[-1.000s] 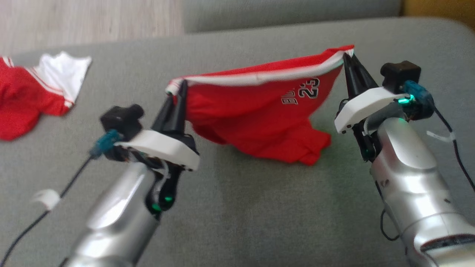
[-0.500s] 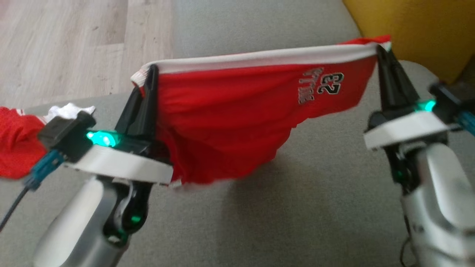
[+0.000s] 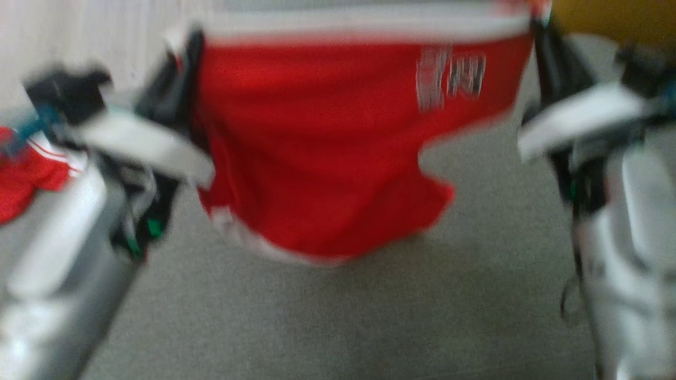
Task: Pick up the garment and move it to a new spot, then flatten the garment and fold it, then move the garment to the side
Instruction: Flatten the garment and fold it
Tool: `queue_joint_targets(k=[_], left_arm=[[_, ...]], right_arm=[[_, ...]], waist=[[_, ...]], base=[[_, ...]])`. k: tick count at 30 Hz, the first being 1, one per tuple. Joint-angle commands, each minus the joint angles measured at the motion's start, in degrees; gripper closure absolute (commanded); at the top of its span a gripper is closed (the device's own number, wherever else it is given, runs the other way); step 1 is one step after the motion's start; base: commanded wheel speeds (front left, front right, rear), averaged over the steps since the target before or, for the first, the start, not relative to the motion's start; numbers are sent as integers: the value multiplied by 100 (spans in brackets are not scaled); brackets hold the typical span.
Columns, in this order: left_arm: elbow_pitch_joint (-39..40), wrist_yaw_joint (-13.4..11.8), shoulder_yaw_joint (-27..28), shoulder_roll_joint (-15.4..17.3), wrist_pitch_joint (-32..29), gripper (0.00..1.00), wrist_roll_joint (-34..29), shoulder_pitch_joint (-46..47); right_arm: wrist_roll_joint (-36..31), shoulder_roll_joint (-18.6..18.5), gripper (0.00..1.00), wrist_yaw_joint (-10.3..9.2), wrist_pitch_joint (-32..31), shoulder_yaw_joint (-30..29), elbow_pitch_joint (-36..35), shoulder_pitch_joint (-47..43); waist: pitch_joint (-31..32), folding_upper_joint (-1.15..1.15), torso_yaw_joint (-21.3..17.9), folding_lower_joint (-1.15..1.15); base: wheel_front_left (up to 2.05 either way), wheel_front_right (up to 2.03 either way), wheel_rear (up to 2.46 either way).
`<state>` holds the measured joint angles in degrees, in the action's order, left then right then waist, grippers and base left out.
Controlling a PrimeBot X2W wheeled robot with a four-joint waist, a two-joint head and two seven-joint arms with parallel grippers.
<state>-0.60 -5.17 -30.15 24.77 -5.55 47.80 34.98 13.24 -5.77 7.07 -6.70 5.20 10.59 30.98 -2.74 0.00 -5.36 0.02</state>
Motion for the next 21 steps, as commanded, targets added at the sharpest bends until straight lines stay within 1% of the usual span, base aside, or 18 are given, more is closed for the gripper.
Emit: queue_joint_targets(k=[1,4,7,9,11,15,18,21], left_arm=[[-138,103,291,154,58,100,-145,848],[-783,315,345,-1,316,100,-345,1722],[-1324,460,446,-216,735,100,-495,2485],[-1627,579,452,-327,949,100,-556,2808],[-1848,706,439,-411,1120,100,-568,2967],[-2116,899,294,-518,1326,100,-527,2713],[-2206,972,175,-583,1461,100,-438,2220],[-2260,1006,77,-672,1640,100,-335,1600]], right_arm=[[4,83,100,42,162,60,87,815],[-187,127,100,42,535,-103,825,1792],[-398,196,100,42,1007,-449,1473,2662],[-491,241,100,42,1307,-605,1856,3058],[-549,267,100,42,1592,-658,2159,3246],[-568,285,100,42,1929,-415,2557,3002],[-364,287,100,42,2067,-180,2663,2526],[-127,288,100,42,2137,-27,2611,1878]], waist=[[-463,0,-81,-2],[-761,0,-96,-2],[-996,0,-136,-2],[-1098,0,-165,-2],[-1183,0,-182,-2],[-1276,0,-183,-2],[-1326,0,-210,-2],[-1340,0,-224,-2]], base=[[0,0,0],[0,0,0],[0,0,0],[0,0,0],[0,0,0],[0,0,0],[0,0,0],[0,0,0]])
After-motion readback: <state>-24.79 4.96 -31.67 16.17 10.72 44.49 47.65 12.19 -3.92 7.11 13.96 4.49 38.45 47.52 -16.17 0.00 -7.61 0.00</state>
